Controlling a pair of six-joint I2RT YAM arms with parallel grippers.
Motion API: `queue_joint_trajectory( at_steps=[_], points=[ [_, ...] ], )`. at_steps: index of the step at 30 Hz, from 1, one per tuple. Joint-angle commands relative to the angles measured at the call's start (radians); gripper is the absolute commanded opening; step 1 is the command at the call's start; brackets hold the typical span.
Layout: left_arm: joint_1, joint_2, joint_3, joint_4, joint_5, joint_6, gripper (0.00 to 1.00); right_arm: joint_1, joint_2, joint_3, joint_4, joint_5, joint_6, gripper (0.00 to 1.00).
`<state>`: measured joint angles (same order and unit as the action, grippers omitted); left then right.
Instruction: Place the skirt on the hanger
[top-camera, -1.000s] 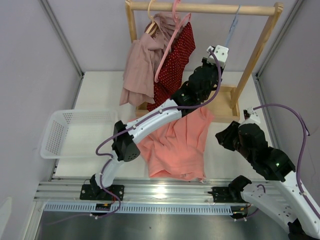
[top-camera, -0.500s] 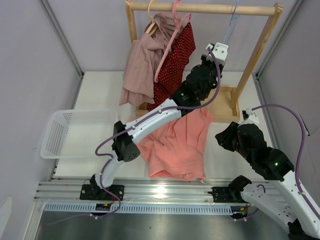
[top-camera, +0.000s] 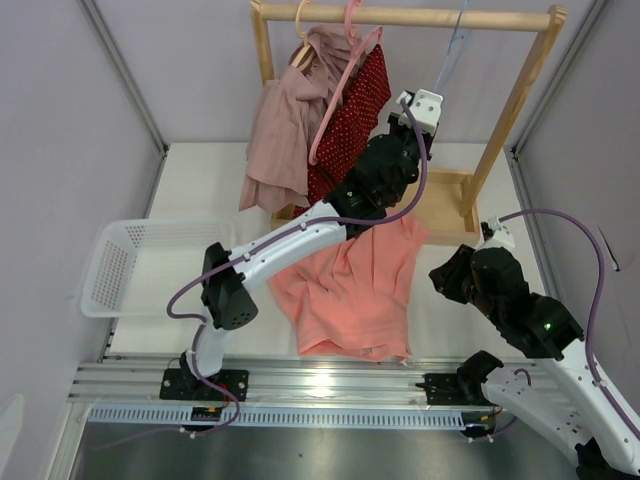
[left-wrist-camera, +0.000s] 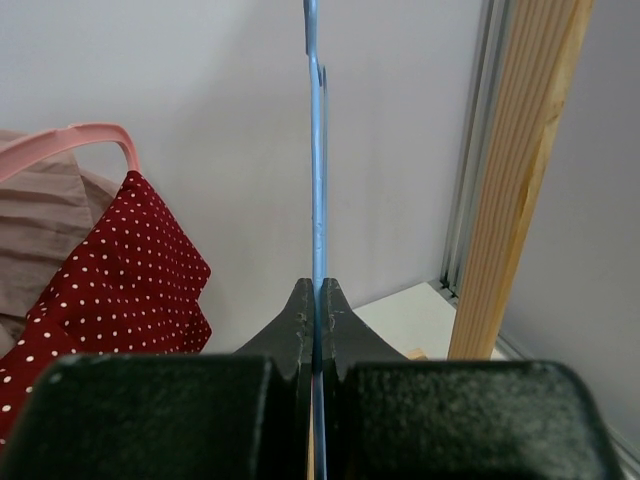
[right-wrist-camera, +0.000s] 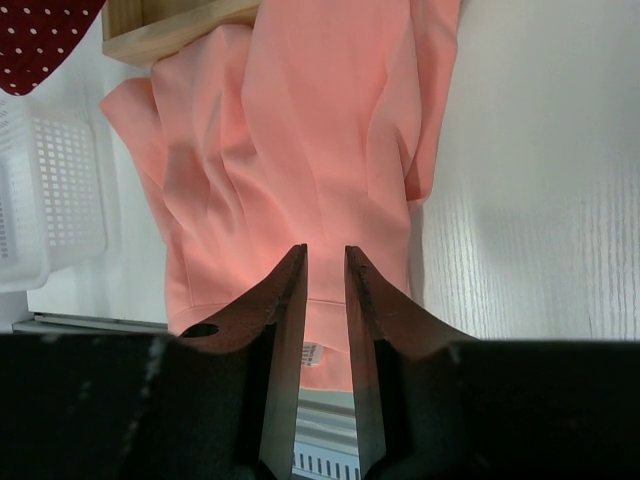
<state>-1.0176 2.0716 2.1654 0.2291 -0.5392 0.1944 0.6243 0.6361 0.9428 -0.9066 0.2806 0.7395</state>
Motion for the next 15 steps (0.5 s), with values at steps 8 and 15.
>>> queue_joint_trajectory(
  at_steps=[8, 15],
  points=[
    [-0.007, -0.162, -0.083, 0.067, 0.062, 0.008, 0.00, -0.008, -0.001, -0.010, 0.025, 0.019, -0.019, 0.27],
    [-0.012, -0.367, -0.360, 0.081, 0.116, -0.021, 0.00, -0.017, 0.027, 0.011, 0.026, 0.026, -0.026, 0.27]
  ],
)
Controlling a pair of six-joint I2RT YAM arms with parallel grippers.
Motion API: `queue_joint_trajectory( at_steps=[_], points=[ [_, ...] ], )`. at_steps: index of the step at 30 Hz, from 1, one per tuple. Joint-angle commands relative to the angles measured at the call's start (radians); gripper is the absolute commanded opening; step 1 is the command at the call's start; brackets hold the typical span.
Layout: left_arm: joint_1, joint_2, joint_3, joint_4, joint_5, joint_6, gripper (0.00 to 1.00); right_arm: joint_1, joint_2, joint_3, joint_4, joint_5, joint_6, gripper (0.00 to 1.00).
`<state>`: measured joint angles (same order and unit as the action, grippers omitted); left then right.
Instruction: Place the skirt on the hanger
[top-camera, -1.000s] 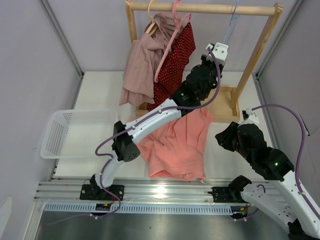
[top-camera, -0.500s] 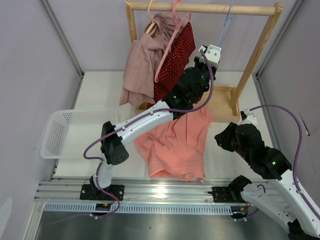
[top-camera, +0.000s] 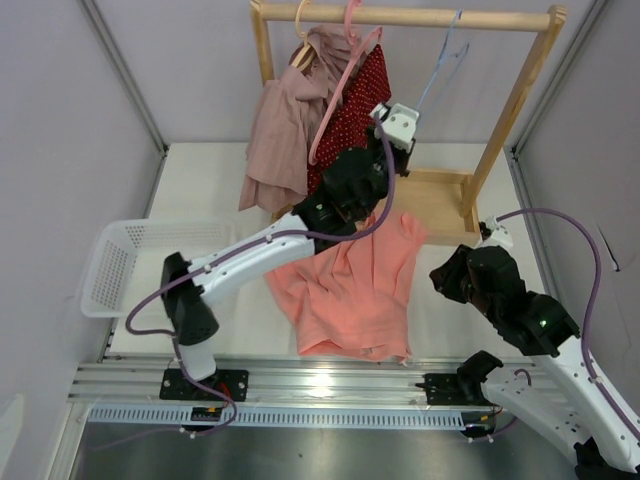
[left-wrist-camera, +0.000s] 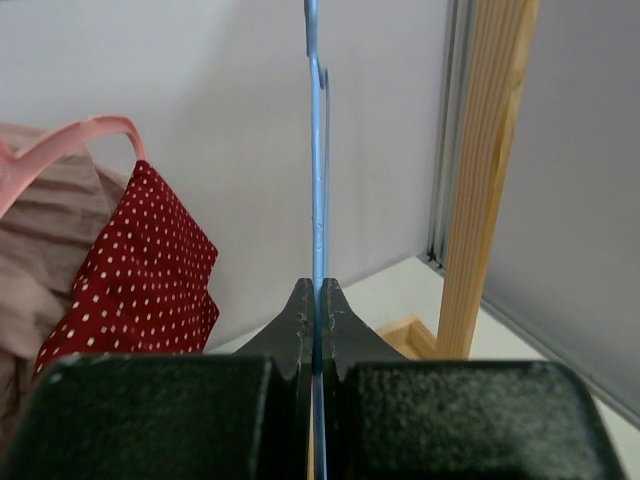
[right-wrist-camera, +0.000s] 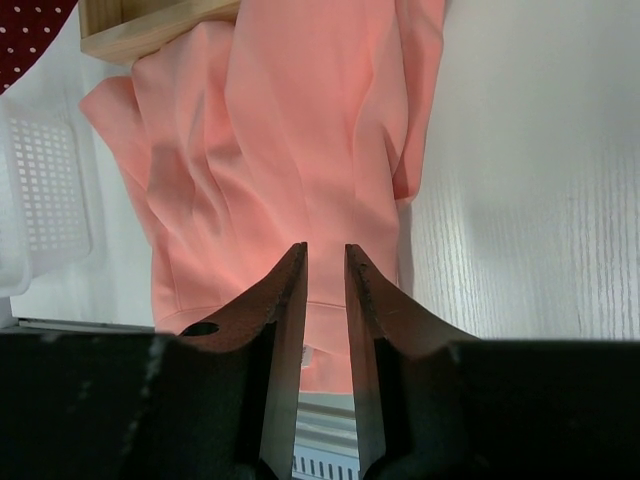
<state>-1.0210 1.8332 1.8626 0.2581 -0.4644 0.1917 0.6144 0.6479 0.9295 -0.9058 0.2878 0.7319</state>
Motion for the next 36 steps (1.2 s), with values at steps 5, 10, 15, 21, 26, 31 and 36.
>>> queue_joint_trajectory(
  at_steps=[5, 10, 15, 21, 26, 31, 36],
  points=[
    [-0.011, -0.313, -0.351, 0.050, 0.099, -0.058, 0.00, -0.010, 0.045, 0.042, 0.024, 0.008, -0.025, 0.27],
    [-0.040, -0.530, -0.512, -0.092, 0.133, -0.123, 0.00, -0.012, 0.087, 0.017, 0.004, -0.033, -0.012, 0.25],
    [-0.056, -0.731, -0.665, -0.308, 0.162, -0.292, 0.00, 0.027, 0.102, -0.061, -0.033, -0.076, 0.018, 0.25],
    [-0.065, -0.962, -0.795, -0.672, 0.240, -0.440, 0.00, 0.218, 0.120, -0.187, -0.031, -0.041, 0.178, 0.28],
    [-0.065, -1.078, -0.780, -0.946, 0.309, -0.534, 0.00, 0.409, 0.217, -0.251, 0.039, -0.012, 0.302, 0.46],
    [-0.065, -1.129, -0.761, -1.097, 0.311, -0.587, 0.00, 0.461, 0.308, -0.313, 0.120, -0.029, 0.342, 0.64],
    [-0.065, -1.169, -0.796, -1.119, 0.388, -0.624, 0.00, 0.459, 0.375, -0.345, 0.180, -0.019, 0.334, 0.40]
  ],
)
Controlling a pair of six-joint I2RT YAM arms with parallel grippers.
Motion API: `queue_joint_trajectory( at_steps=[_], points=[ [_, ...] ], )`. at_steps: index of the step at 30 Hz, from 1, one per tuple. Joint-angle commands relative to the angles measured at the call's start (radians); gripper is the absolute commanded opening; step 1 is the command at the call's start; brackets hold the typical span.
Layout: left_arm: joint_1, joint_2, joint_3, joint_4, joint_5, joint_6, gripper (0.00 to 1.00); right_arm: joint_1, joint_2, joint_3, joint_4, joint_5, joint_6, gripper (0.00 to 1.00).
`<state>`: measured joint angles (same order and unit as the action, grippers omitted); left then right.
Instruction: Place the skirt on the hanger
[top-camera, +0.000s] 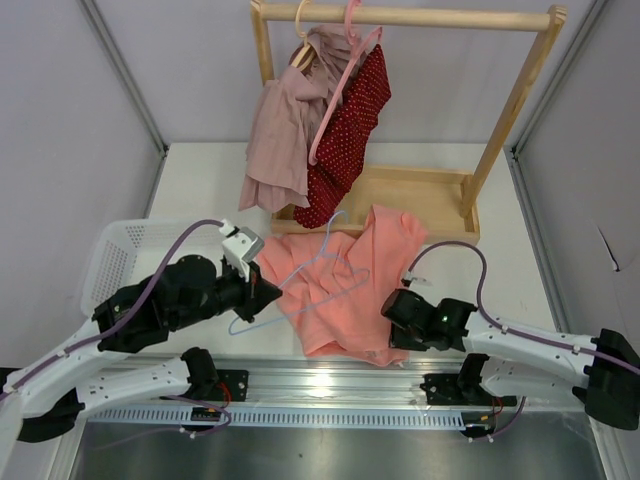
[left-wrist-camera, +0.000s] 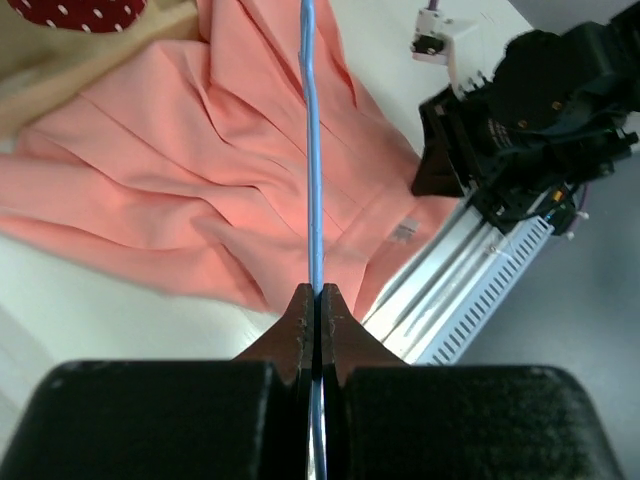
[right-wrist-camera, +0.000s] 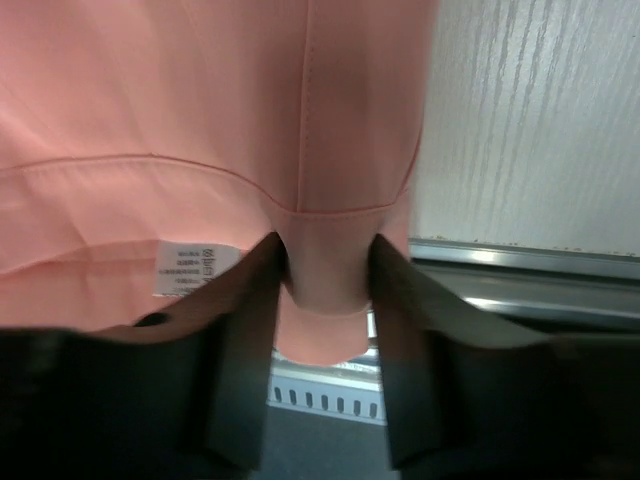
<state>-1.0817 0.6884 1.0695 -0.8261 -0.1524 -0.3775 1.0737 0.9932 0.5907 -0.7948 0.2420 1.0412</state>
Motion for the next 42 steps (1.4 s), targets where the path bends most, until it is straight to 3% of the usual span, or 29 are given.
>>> queue_joint_trajectory(
  at_steps=[1, 2, 4, 9, 16, 21, 26, 35, 37, 42],
  points=[
    [-0.004, -0.027, -0.015, -0.031, 0.092, -0.057, 0.00, -0.009, 0.042, 0.001, 0.071, 0.029, 0.013, 0.35],
    [-0.004, -0.029, -0.019, -0.031, 0.108, -0.058, 0.00, -0.017, 0.053, 0.027, 0.071, 0.036, 0.000, 0.28],
    [-0.004, -0.039, -0.025, -0.028, 0.145, -0.060, 0.00, -0.044, 0.091, 0.064, 0.072, 0.051, -0.048, 0.26],
    [-0.004, -0.069, -0.011, -0.019, 0.273, -0.046, 0.00, -0.116, 0.185, 0.150, 0.094, 0.031, -0.156, 0.31],
    [-0.004, -0.049, -0.034, -0.048, 0.295, -0.046, 0.00, -0.287, 0.285, 0.218, 0.196, -0.030, -0.286, 0.32],
    [-0.004, -0.006, -0.060, -0.060, 0.263, -0.046, 0.00, -0.345, 0.395, 0.293, 0.241, -0.044, -0.354, 0.34],
    [-0.004, 0.052, -0.059, -0.123, 0.107, -0.069, 0.00, -0.408, 0.488, 0.351, 0.266, -0.050, -0.398, 0.40],
    [-0.004, 0.080, -0.025, -0.235, -0.208, -0.133, 0.00, -0.426, 0.409, 0.285, 0.230, -0.033, -0.388, 0.60],
    [-0.004, 0.086, -0.010, -0.249, -0.222, -0.121, 0.00, -0.426, 0.357, 0.261, 0.217, -0.029, -0.366, 0.60],
    [-0.004, 0.040, -0.029, -0.137, -0.098, -0.072, 0.00, -0.426, 0.215, 0.204, 0.172, -0.009, -0.316, 0.54]
  ],
)
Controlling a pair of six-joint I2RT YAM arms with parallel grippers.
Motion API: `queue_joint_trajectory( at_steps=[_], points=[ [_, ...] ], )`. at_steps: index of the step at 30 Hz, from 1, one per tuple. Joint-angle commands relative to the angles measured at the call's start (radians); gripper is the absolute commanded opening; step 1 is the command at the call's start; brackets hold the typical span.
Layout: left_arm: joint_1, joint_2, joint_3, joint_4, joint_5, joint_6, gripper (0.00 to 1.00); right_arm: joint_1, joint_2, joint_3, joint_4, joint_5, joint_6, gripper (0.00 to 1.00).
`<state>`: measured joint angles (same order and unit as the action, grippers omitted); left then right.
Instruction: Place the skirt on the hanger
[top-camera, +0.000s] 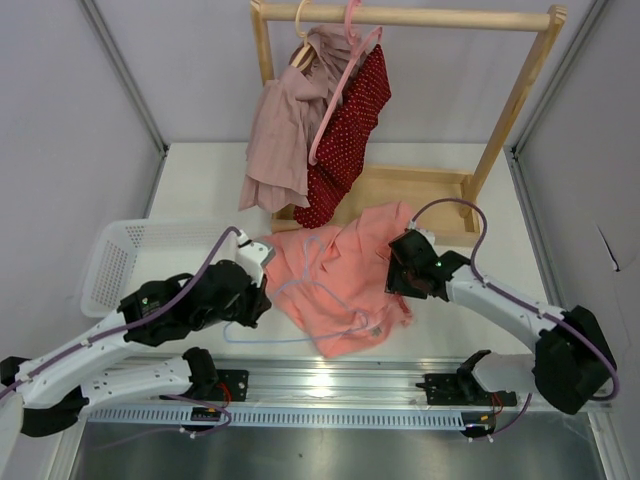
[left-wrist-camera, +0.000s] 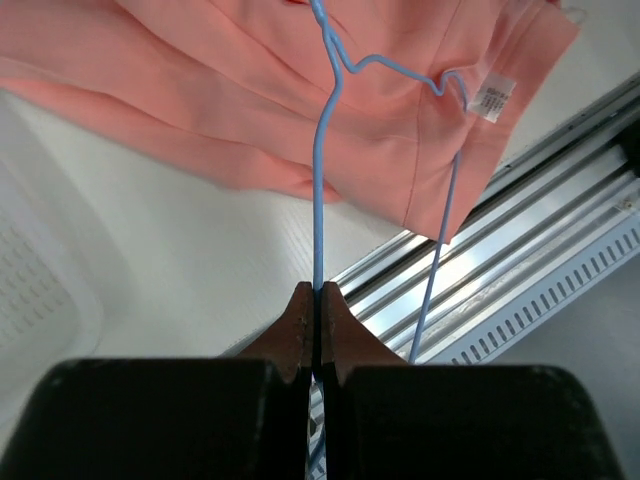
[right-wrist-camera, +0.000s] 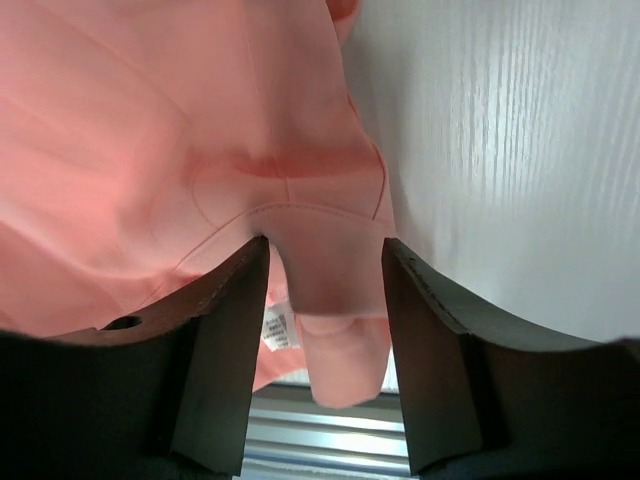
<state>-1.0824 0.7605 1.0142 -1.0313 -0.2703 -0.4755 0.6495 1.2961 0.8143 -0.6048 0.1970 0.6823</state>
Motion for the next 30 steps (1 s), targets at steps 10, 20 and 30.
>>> queue_joint_trajectory(
  at_steps=[10, 20, 30],
  points=[
    [-0.004, -0.167, -0.046, 0.258, 0.192, 0.051, 0.00, 0.021, -0.297, -0.070, -0.011, -0.069, 0.105, 0.50],
    [-0.004, -0.099, -0.092, 0.321, 0.201, 0.035, 0.00, 0.217, -0.405, -0.014, 0.260, -0.133, -0.047, 0.56],
    [-0.004, -0.104, -0.097, 0.378, 0.259, 0.035, 0.00, 0.181, -0.418, -0.021, -0.169, 0.156, 0.209, 0.40]
  ],
)
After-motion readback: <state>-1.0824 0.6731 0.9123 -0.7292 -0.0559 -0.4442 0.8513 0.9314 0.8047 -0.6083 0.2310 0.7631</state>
